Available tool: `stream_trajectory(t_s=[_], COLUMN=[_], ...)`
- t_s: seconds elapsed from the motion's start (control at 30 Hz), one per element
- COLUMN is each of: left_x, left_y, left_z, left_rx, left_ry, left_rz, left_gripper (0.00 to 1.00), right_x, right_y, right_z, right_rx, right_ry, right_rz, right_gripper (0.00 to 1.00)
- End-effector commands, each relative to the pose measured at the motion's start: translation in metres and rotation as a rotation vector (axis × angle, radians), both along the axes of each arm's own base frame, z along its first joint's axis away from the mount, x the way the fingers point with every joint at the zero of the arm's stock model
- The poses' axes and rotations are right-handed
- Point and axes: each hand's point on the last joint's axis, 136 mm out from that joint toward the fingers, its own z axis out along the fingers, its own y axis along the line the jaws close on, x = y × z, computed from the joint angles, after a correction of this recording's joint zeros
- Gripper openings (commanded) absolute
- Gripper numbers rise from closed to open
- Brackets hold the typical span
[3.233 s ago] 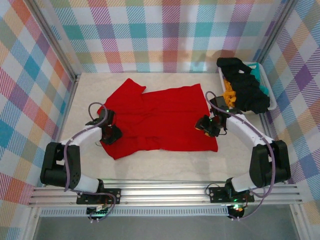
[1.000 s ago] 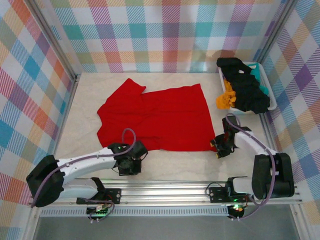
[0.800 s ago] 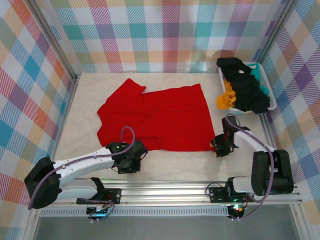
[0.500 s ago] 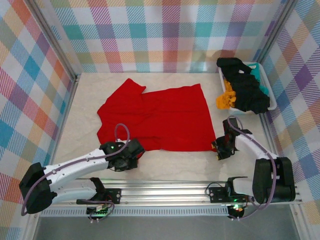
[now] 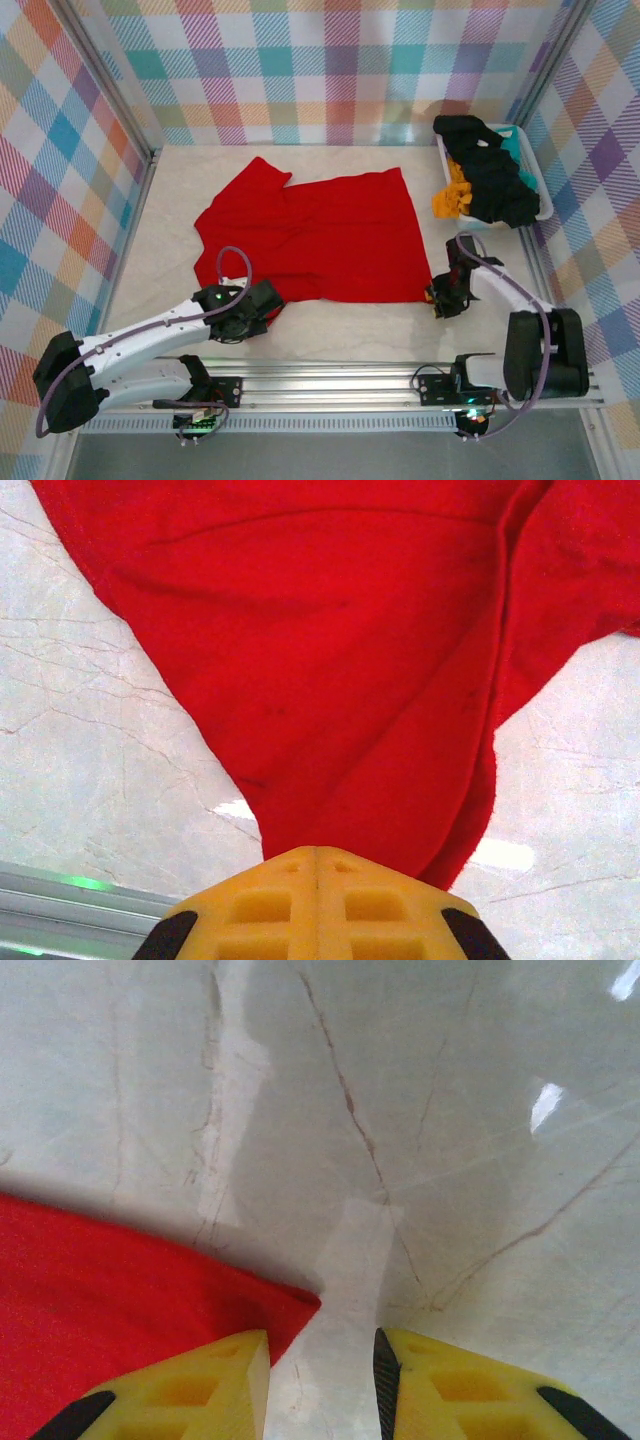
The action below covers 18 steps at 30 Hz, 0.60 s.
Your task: Fold and stack the t-shirts
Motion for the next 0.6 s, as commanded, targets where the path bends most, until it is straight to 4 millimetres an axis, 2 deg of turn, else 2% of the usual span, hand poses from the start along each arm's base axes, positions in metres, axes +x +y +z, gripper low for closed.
stream_trajectory(t_s=[0.0,0.1,0.13,0.2,0.27,0.33,0.43,0.5,0.57], left_x=[0.002,0.005,0.006,0.01,0.016,0.025,0.044,0.057,0.065], left_y=[0.007,0.01,0.011,0.014,0.019,0.027,0.041,0.049,0.055], left_z=[0.007,0.009,0.009,0.011,0.014,0.021,0.038,0.057,0.073], left_rx=[0.027,0.026,0.028,0.024,0.013,-0.004,-0.061,-0.078,-0.068], left_ry=[-0.024,-0.036,-0.039,-0.05,-0.06,-0.076,-0.119,-0.164,-0.199], left_rz=[0.028,0.045,0.053,0.078,0.112,0.16,0.24,0.269,0.274], left_gripper=[0.0,0.0,0.0,0.0,0.0,0.0,0.0,0.0,0.0], right_x=[0.015,0.016,0.018,0.023,0.034,0.05,0.08,0.089,0.088], right_y=[0.006,0.005,0.005,0.005,0.001,-0.002,-0.005,-0.01,-0.013], right_z=[0.001,-0.011,-0.014,-0.02,-0.015,-0.004,0.036,0.065,0.084], right_rx=[0.039,0.034,0.035,0.029,-0.001,-0.024,-0.077,-0.125,-0.154], right_ry=[-0.006,0.012,0.008,0.003,-0.021,-0.088,-0.211,-0.262,-0.285], right_rz=[-0.023,-0.032,-0.037,-0.031,-0.007,0.021,0.11,0.153,0.18], right_gripper=[0.34,0.3,0.25,0.03,0.0,0.0,0.0,0.0,0.0])
